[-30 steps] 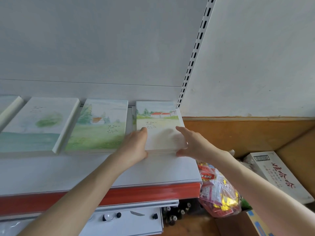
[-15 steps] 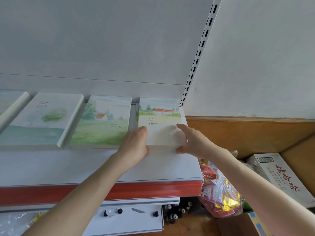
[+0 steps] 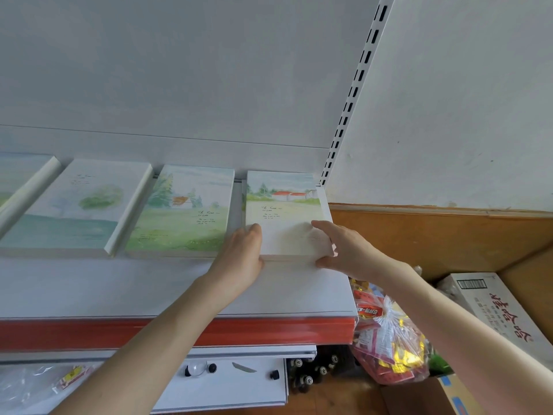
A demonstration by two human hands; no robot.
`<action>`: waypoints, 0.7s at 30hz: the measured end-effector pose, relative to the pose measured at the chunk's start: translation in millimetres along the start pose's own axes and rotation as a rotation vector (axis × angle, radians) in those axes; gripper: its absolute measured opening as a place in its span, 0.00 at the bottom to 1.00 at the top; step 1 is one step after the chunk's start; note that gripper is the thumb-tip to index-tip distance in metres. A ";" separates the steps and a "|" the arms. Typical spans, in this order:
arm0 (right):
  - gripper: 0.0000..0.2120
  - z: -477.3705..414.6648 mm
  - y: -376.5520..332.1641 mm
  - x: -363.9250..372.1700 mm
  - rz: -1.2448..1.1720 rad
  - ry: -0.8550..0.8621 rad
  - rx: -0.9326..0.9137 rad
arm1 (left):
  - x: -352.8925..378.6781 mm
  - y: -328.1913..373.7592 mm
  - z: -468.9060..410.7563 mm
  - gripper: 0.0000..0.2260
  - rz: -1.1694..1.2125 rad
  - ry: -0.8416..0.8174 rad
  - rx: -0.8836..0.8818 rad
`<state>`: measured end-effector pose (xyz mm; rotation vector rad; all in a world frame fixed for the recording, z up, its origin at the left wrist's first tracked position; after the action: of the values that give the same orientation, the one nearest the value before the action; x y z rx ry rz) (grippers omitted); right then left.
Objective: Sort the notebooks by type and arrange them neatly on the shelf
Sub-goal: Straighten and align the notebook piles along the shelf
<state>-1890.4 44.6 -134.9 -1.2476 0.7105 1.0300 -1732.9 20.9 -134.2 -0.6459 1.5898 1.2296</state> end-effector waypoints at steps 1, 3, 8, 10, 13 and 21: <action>0.36 -0.4 0.4 1.1 -0.009 0.002 0.001 | 0.5 0.5 -0.3 0.17 -0.013 -0.010 -0.003; 0.38 -2.7 3.6 2.8 -0.090 0.006 0.028 | 0.5 1.8 -1.5 0.19 -0.018 -0.006 -0.011; 0.45 -5.8 9.1 0.3 -0.342 0.057 0.133 | 1.6 0.7 -0.8 0.20 0.005 0.045 -0.041; 0.45 -5.0 8.4 1.0 -0.301 0.071 0.127 | 2.4 0.7 1.1 0.20 0.009 0.058 -0.046; 0.44 0.3 10.4 0.9 -0.253 0.072 0.129 | 6.3 3.3 2.7 0.21 -0.004 0.066 -0.027; 0.41 5.7 15.7 -3.4 -0.136 0.075 0.134 | 8.1 3.4 -4.3 0.11 0.064 0.015 -0.025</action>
<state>-1906.6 49.3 -137.1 -1.2057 0.7305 0.8148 -1740.4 19.4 -140.2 -0.6254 1.6209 1.2960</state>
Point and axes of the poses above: each hand's wrist, its own z-axis away from the middle knuckle, its own x-axis out of the palm, y = z × x, the point moved 8 cm from there along -z, towards the middle knuckle, and after that the axes turned 2 degrees about y, right-handed, at the moved point
